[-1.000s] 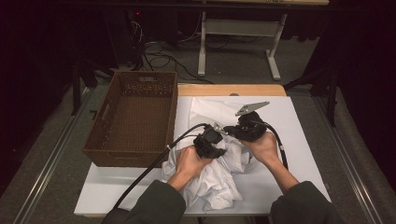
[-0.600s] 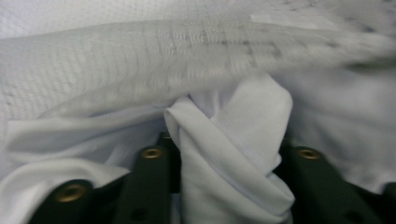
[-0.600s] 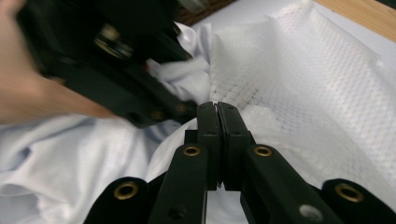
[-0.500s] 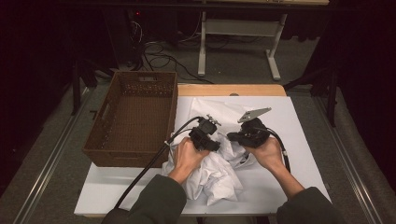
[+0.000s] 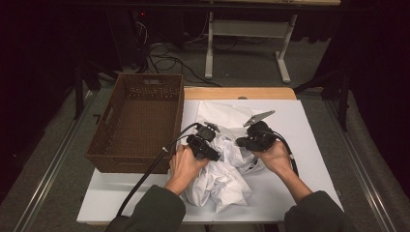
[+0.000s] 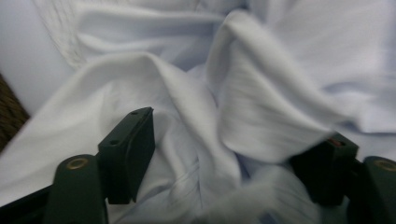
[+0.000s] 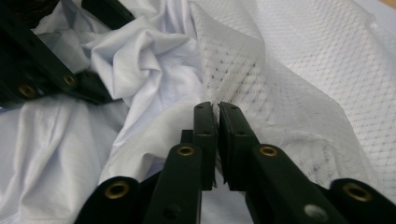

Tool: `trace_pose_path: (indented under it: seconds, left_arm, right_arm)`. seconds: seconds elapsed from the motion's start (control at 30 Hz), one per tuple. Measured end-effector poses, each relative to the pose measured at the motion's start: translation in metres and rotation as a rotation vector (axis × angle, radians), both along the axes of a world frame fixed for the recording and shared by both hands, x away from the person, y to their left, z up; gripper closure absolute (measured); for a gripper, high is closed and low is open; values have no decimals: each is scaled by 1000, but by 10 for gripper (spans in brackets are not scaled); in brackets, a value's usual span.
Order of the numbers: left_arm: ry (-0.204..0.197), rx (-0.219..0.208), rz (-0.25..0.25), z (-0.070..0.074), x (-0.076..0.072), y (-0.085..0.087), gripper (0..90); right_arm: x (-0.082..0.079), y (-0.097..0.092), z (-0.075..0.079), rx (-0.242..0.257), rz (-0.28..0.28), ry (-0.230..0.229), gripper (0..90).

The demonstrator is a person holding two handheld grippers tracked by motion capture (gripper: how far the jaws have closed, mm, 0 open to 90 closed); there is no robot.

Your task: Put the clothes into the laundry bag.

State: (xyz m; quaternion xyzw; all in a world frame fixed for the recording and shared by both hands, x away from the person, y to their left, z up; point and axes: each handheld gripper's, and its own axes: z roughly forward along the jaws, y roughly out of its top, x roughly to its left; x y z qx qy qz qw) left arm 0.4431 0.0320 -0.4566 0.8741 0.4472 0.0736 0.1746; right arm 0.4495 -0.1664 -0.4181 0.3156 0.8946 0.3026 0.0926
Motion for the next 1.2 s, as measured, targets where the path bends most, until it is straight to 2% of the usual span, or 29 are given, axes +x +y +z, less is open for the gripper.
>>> trace_pose_path:
  seconds: [0.03, 0.1, 0.17, 0.23, 0.27, 0.33, 0.4, 0.5, 0.57, 0.63, 0.77, 0.87, 0.97, 1.03, 1.07, 1.13, 1.2]
  left_arm:
    - [16, 7, 0, -5, 3, -1, 233]
    - [24, 1, 10, -11, 6, -3, 225]
    - [16, -10, 5, -14, 8, -5, 279]
    - [2, -19, -10, -15, 7, -7, 379]
    - [-5, -43, -17, -15, 7, -7, 472]
    - [-38, -79, -49, -10, 3, -6, 661]
    - [-82, -107, -66, -4, -3, -6, 758]
    - [-155, -144, -143, 10, -18, -8, 796]
    - [-182, -166, -200, 19, -28, -10, 802]
    - [-183, -201, -235, 25, -34, -10, 808]
    - [-161, -210, -260, 23, -35, -13, 814]
    - [-148, -207, -235, 15, -26, -17, 816]
    - [-143, -202, -164, 5, -11, -20, 817]
    - [-135, -211, -101, -3, 3, -19, 818]
    - [-146, -210, -74, -6, 7, -18, 817]
    - [-160, -209, -43, -7, 12, -15, 804]
    - [-158, -198, -46, -5, 11, -15, 754]
  right_arm:
    - [2, 1, -2, -6, -12, 7, 804]
    - [6, 1, -6, -25, -20, 18, 784]
    - [9, 1, -8, -31, -33, 30, 802]
    - [11, 0, -9, -39, -33, 37, 854]
    - [12, 0, -10, -45, -30, 38, 876]
    - [11, 1, -10, -47, -27, 29, 891]
    - [9, 2, -9, -45, -27, 20, 895]
    - [8, 1, -3, -20, -9, -1, 897]
    - [6, 0, 2, 12, -12, -9, 897]
    - [5, 0, 7, 34, -11, -15, 897]
    - [2, 3, 19, 71, 14, -33, 899]
    - [-1, 8, 28, 105, 48, -33, 900]
    - [-7, 10, 33, 160, 71, -22, 900]
    - [-10, 11, 32, 147, 84, -16, 900]
    - [-12, 11, 31, 143, 90, -15, 900]
    - [-14, 11, 28, 131, 90, -15, 900]
    - [-14, 8, 23, 111, 92, -17, 900]
